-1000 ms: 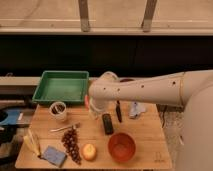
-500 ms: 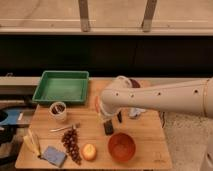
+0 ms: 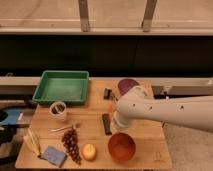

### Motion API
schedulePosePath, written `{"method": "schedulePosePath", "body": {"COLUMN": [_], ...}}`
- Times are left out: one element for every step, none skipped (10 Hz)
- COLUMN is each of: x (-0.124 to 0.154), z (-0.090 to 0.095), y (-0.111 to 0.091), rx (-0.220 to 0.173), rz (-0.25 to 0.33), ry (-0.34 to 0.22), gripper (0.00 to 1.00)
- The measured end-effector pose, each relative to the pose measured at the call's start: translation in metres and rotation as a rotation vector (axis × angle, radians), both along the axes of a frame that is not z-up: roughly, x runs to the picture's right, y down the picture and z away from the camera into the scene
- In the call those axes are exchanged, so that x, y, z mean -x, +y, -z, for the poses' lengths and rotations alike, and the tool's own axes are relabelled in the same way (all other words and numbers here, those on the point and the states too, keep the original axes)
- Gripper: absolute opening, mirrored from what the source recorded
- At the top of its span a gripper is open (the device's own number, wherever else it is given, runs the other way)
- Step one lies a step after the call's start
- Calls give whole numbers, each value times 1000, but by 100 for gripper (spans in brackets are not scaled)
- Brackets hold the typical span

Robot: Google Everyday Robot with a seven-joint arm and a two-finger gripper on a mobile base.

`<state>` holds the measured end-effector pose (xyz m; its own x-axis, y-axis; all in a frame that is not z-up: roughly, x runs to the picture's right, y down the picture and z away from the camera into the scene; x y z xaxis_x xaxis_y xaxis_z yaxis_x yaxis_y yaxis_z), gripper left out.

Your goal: Place pepper in red bowl

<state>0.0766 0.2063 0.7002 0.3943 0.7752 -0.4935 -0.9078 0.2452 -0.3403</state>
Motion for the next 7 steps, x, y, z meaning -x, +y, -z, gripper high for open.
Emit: {"method": "schedulePosePath", "body": {"x": [-2, -4, -6, -5, -4, -6, -6], "z": [2, 3, 3, 3, 4, 5, 6], "y": [11, 26, 37, 44, 53, 59, 62], "rx": [18, 39, 56, 68, 85, 96, 105], "rz": [-20, -46, -65, -75, -89, -103, -111], "ry": [10, 18, 23, 24, 28, 35, 40], "gripper": [0, 0, 0, 0, 2, 10, 18]}}
